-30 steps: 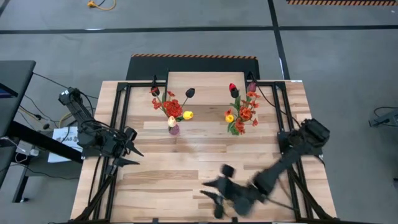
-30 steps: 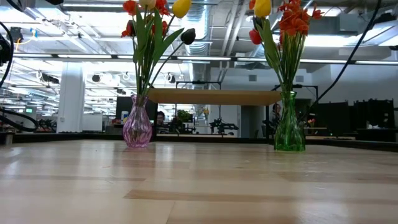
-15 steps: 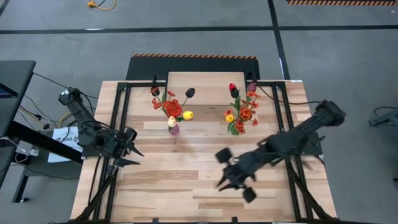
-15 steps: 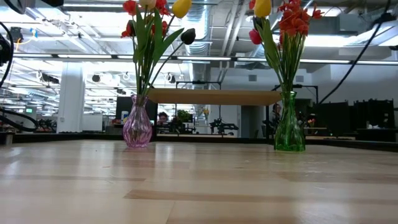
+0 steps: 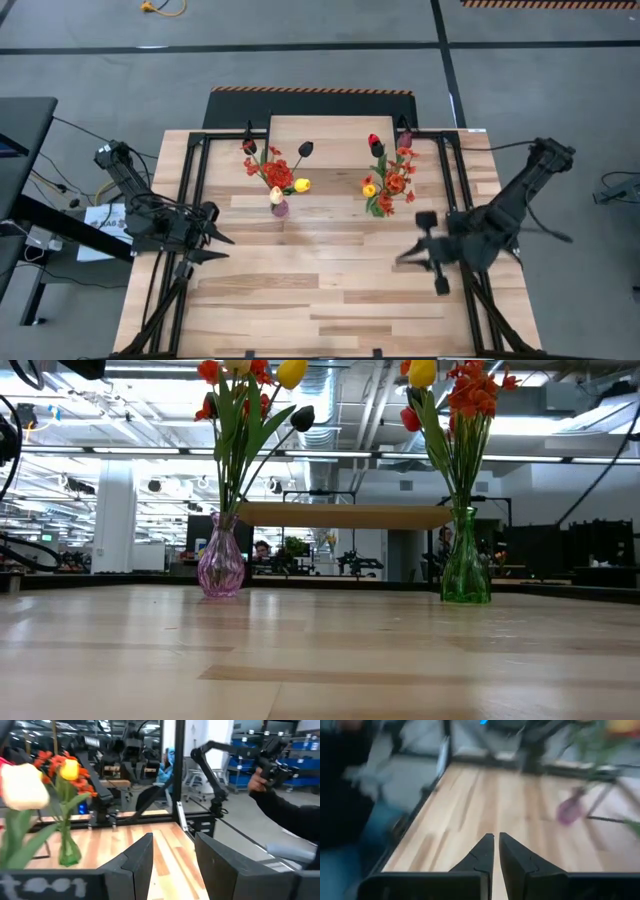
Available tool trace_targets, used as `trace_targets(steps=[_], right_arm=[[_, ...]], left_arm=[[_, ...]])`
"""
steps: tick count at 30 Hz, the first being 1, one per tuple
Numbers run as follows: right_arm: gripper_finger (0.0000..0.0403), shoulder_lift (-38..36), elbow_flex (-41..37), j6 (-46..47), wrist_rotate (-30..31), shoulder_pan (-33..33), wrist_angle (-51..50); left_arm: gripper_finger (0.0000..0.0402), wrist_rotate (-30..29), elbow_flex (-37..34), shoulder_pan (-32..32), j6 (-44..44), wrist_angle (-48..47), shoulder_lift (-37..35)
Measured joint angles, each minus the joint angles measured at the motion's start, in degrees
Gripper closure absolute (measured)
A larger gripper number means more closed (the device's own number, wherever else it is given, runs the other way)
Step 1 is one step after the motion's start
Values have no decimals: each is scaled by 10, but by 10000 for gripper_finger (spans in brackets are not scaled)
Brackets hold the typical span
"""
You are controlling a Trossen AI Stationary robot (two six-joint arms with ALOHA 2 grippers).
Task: Pick and place flowers into a vace then onto a shelf
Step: Put the green vase on the shelf
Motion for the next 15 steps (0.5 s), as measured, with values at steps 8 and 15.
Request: trace_targets(steps=[8,15], right_arm=[[387,-118,-227,1,53,-44,269],[401,-79,-285,93,180,-86,265]], left_arm=[[268,-27,0,0,47,10,0],[268,-82,0,0,108,40,0]])
